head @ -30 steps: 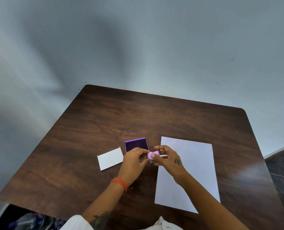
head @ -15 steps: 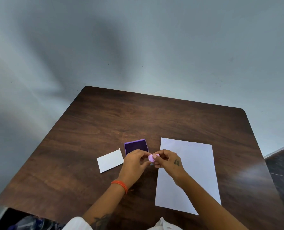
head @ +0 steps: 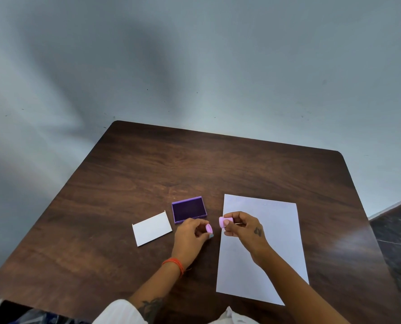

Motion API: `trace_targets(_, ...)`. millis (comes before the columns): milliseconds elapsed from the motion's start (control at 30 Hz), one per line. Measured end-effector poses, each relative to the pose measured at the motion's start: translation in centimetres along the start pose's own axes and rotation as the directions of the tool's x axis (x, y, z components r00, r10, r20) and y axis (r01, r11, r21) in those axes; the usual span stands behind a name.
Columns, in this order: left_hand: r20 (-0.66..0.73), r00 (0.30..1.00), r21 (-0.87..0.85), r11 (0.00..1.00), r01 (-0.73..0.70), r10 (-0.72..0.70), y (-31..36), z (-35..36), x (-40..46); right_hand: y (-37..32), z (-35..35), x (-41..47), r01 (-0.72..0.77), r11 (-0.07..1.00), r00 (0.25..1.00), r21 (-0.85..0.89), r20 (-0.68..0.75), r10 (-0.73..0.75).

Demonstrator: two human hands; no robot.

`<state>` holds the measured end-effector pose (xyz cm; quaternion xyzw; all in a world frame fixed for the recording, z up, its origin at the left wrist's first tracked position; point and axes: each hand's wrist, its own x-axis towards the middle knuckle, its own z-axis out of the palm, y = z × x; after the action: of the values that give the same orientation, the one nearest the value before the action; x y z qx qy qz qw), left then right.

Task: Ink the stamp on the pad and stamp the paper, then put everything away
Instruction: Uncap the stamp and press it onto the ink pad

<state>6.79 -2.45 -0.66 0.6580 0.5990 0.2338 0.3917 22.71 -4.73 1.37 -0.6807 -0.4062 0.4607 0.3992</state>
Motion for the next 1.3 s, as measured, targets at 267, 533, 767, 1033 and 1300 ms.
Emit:
trace_targets(267,0.026,1.000,0.127,0.992,-0.012,0.009,-1.1,0.4,0.0,0.4,-0.1,-0.3,-0.053,0.998,0.999,0.019,-0.008,0.053)
trace_targets(533,-0.157,0.974,0.271,0.955,-0.120,0.166,-1.8,-2.3,0.2,-0.1,0.2,-0.3,-0.079,0.996,0.997,0.040,-0.008,0.079)
trace_targets(767,-0.151,0.986,0.478,0.878,0.010,0.071,-4.4,-6.0,1.8,-2.0,2.7,0.8,0.036,0.990,0.999,-0.140,0.017,-0.034)
trace_targets(1033,-0.006,1.000,0.585,0.811,-0.017,0.025,-6.0,-6.2,3.7,-4.9,7.6,2.8,0.260,0.886,0.964,-0.384,0.151,-0.217)
trace_targets(1300,-0.005,0.998,0.578,0.814,-0.048,0.062,-6.5,-6.0,4.5,-5.0,9.9,4.6,0.569,0.452,0.815,-0.687,0.545,-0.196)
